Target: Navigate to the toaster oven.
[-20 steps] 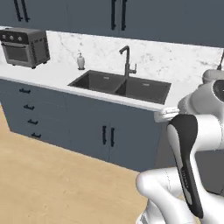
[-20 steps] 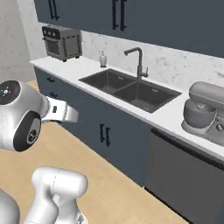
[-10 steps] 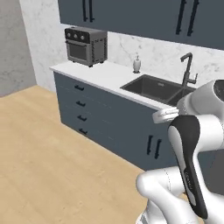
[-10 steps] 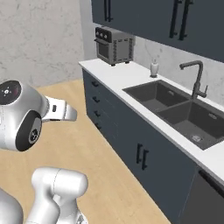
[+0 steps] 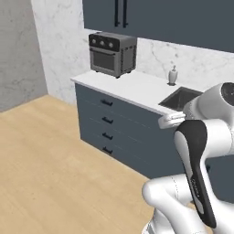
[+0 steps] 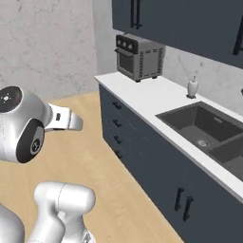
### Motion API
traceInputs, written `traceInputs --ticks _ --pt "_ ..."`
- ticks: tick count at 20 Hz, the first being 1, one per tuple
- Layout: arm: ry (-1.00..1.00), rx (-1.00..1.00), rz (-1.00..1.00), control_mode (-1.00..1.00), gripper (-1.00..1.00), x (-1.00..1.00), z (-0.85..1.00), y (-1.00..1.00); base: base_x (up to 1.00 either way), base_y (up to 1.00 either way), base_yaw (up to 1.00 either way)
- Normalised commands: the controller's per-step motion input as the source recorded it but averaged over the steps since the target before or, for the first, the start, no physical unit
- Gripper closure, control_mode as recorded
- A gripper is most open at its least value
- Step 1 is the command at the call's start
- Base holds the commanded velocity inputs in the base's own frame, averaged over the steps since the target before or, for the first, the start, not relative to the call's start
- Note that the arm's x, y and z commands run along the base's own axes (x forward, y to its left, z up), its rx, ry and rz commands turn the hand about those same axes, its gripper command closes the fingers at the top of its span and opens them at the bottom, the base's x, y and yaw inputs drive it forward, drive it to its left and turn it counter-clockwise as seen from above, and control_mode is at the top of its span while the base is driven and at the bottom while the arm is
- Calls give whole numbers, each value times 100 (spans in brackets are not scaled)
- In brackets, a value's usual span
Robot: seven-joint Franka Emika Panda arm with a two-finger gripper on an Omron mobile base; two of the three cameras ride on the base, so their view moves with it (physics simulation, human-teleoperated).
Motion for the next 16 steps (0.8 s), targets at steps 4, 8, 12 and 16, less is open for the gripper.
traceInputs --ticks 4,8,12,16 --pt "0 0 0 100 -100 0 0 0 100 99 -22" --pt "0 0 0 100 -100 0 0 0 100 100 -32" --pt "0 0 0 100 -100 0 0 0 100 100 -38" --pt "0 0 0 100 -100 0 0 0 100 100 -39"
